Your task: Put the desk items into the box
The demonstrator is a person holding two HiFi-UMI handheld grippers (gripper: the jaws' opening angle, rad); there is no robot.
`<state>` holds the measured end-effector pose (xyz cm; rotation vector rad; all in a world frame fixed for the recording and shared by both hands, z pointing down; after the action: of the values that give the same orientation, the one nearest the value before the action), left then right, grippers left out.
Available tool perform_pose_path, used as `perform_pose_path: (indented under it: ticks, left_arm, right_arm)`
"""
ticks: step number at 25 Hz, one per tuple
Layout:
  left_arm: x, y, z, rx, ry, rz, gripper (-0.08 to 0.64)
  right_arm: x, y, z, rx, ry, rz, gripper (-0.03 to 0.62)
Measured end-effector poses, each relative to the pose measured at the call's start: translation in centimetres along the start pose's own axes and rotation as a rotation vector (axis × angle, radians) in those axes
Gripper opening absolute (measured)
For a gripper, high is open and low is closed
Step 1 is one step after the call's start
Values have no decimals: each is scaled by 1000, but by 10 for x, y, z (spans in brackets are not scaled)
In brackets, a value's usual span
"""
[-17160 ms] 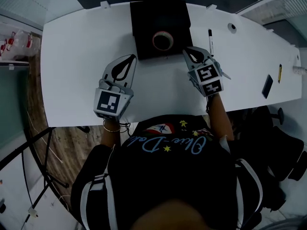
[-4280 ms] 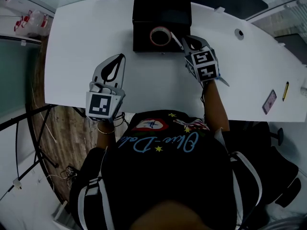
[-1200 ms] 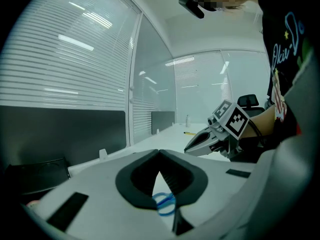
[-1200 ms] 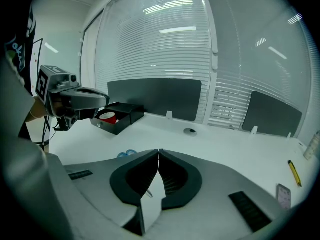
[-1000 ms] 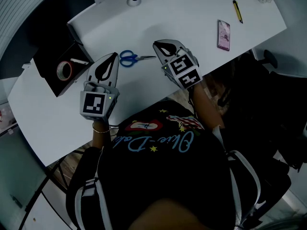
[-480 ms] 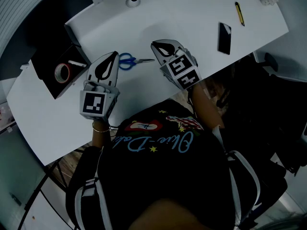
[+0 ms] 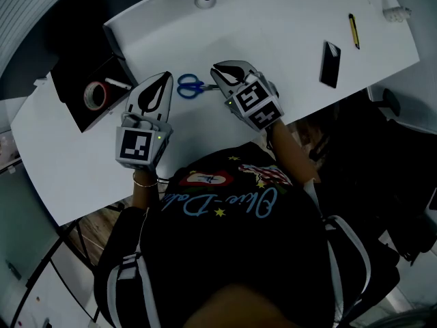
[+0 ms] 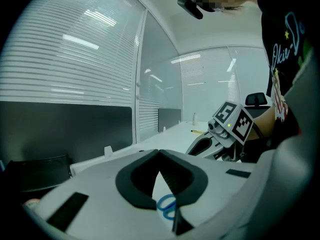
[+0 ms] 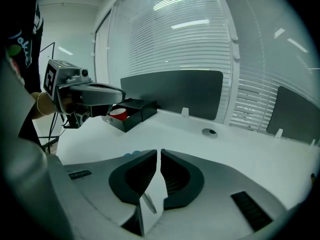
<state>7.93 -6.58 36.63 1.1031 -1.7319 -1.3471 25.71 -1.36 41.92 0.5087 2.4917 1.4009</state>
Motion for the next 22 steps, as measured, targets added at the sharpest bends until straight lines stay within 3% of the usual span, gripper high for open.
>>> perform_pose_path:
  ticks: [14,22]
  left_arm:
    - [11,14,14,-5,-47,35,0]
    - [32,27,30,1,-76,63,0]
  right_arm:
    - [36,7,-37,103,-187,86,83]
    - [52,8,-63,166,-240,139,104]
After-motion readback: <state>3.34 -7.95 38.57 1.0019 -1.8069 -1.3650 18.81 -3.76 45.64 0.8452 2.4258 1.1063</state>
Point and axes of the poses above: the fingertips, and each gripper's own axes: z backward along the fingers, x to its left, y out of its underside, the point moved 8 cm from there along z, backward along the fingers, and after that the axes turned 4 degrees about -x, right-handed, at the moved point
